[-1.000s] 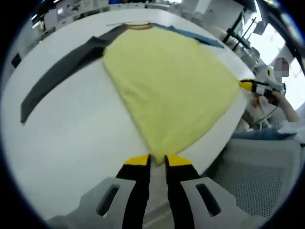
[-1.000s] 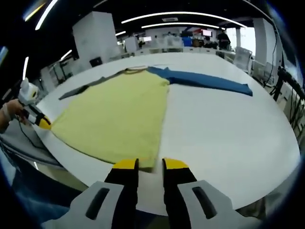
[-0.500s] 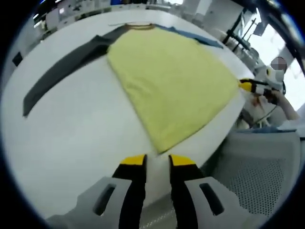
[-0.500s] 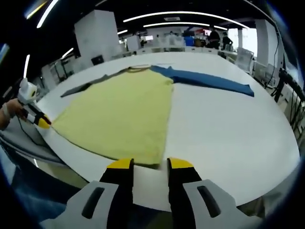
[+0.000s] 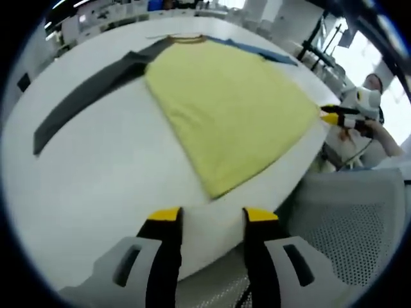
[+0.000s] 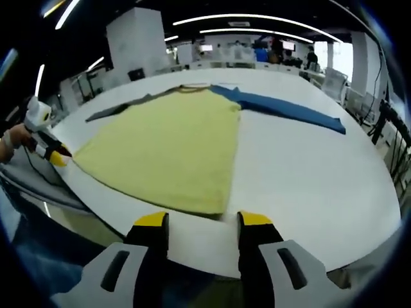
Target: Fold the garment on the visible template until the final outline fits inside the template.
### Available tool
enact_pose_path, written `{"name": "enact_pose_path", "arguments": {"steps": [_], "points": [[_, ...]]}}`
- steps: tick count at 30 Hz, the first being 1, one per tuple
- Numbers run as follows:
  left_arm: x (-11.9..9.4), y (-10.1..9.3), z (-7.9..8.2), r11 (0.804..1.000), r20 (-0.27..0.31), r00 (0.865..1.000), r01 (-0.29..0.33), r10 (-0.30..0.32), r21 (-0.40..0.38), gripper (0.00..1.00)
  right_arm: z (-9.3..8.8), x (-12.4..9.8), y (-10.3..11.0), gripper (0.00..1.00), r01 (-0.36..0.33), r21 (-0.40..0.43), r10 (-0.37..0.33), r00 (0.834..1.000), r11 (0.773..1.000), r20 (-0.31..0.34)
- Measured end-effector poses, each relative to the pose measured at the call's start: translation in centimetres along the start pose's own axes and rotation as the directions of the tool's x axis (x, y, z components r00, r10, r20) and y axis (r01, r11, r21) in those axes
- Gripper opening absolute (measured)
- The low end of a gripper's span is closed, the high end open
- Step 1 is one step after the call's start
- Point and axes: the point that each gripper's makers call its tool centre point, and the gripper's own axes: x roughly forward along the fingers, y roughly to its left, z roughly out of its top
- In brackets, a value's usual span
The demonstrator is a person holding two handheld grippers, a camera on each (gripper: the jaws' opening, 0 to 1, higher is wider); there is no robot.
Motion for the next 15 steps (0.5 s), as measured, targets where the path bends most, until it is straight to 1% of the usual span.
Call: {"name": "enact_pose_path", "arguments": {"steps": [3,4,7,8,9,11,12,13,14,15], "points": [[-0.2,0.1,-0.2,1.0,0.003,1.0,-0.001,0.001,-0.002,0.41,0.0,0.0,0.2,0.45,-0.008,-0.01,0.008,1.0,1.0,-0.006],[-0.2,0.1,-0.2,1.0,0.003,1.0,-0.003,0.003,-0.006,0.43,0.0,0.0,0.3,0.48,-0.011,-0.009,0.011,1.0,1.0,-0.01],[-0.5,0.2,-0.3,1.0,-0.002,1.0,-0.006,0.006,-0.025,0.54,0.0,-0.1,0.1,0.58,-0.002,-0.005,0.001,1.0,1.0,-0.022],[-0.7,0.2,-0.2,1.0,0.001,1.0,-0.007,0.007,-0.029,0.59,0.1,-0.3,0.0,0.61,0.004,-0.005,-0.004,1.0,1.0,-0.017],[-0.9,0.3,0.0,0.999,0.008,1.0,-0.008,0.008,-0.034,0.61,0.3,-0.4,-0.1,0.61,0.007,-0.003,-0.007,1.0,1.0,-0.005],[-1.4,0.4,0.6,0.999,0.041,0.999,-0.005,0.007,-0.048,0.63,1.5,-0.8,-0.5,0.62,0.007,0.033,-0.009,0.999,0.999,0.052],[-1.9,0.3,1.4,0.998,0.081,0.997,0.007,-0.001,-0.07,0.64,2.1,-1.0,-1.0,0.62,0.008,0.056,-0.012,0.997,0.998,0.07],[-2.2,0.3,2.0,0.996,0.107,0.994,0.014,-0.005,-0.085,0.67,2.5,-1.0,-1.5,0.63,0.008,0.06,-0.013,0.997,0.998,0.076],[-2.8,0.3,3.0,0.994,0.15,0.989,0.02,-0.004,-0.108,0.7,3.0,-1.0,-2.1,0.64,0.011,0.064,-0.016,0.996,0.998,0.083],[-3.3,0.4,3.6,0.993,0.176,0.984,0.019,0.001,-0.113,0.72,3.7,-1.0,-3.2,0.65,0.017,0.065,-0.023,0.996,0.998,0.091]]}}
